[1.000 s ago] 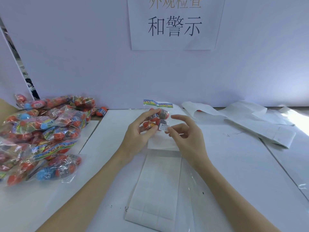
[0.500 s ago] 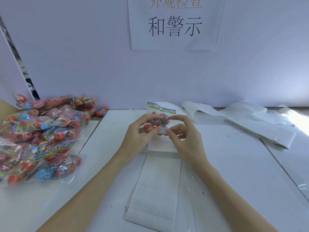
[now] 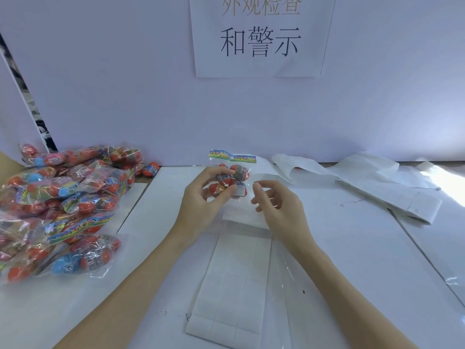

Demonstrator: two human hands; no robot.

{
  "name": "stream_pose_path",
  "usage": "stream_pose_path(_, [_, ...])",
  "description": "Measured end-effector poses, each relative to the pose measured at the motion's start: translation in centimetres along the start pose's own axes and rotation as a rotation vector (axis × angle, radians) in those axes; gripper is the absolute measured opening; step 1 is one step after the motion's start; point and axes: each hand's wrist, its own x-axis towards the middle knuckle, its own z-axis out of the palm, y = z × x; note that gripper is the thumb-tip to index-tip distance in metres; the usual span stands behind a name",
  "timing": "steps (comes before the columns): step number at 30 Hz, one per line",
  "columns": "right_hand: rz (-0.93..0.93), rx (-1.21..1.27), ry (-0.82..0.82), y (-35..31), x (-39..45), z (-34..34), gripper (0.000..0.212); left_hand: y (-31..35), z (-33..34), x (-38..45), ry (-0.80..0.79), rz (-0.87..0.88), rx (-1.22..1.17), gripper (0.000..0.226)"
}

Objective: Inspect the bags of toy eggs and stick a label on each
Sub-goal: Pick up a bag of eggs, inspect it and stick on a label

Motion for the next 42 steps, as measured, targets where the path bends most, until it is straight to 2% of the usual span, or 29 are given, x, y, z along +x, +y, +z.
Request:
stream_pose_path(4, [0.013,-0.014,-0.057,-0.7,-0.4,0.3,0.046,1.0,1.1,-0.4,-0.064,0.032,-0.036,0.030])
stream_pose_path(10, [0.072,0.207,-0.103,-1.0,-0.2,-0.3,0.023,0.9,1.2,-0.4,-0.056,-0.008,-0.082,0.027])
stream_pose_path(17, [0.178,0.329,-0.251,-0.8,0.2,-1.4,0.018,0.9,1.3,-0.5,-0.029,-0.038,-0.114,0.027])
stream_pose_path(22, [0.246,0.356,-0.197,-1.2,0.1,-0.8,0.049,1.1,1.3,-0.6,-0.044,-0.073,-0.130,0.027])
stream_pose_path(25, [0.229,0.339,-0.141,-0.9,0.2,-0.9,0.032,1.2,1.4,-0.7,-0.066,-0.084,-0.116,0.027])
stream_pose_path(28, [0.256,0.447,-0.151,-0.7,0.2,-1.0,0.019,1.1,1.5,-0.8,-0.065,-0.099,-0.100,0.028])
stream_pose_path(33, [0.351,0.630,-0.229,-0.9,0.4,-1.5,0.024,0.9,1.6,-0.8,-0.063,-0.092,-0.116,0.020])
stream_pose_path(39, [0.366,0.598,-0.201,-0.8,0.3,-1.4,0.002,0.4,1.4,-0.6,-0.030,-0.077,-0.086,0.018])
stream_pose_path(42, [0.385,0.635,-0.166,-0.9,0.3,-1.3,0.015,0.4,1.3,-0.6,-0.028,-0.078,-0.065,0.017])
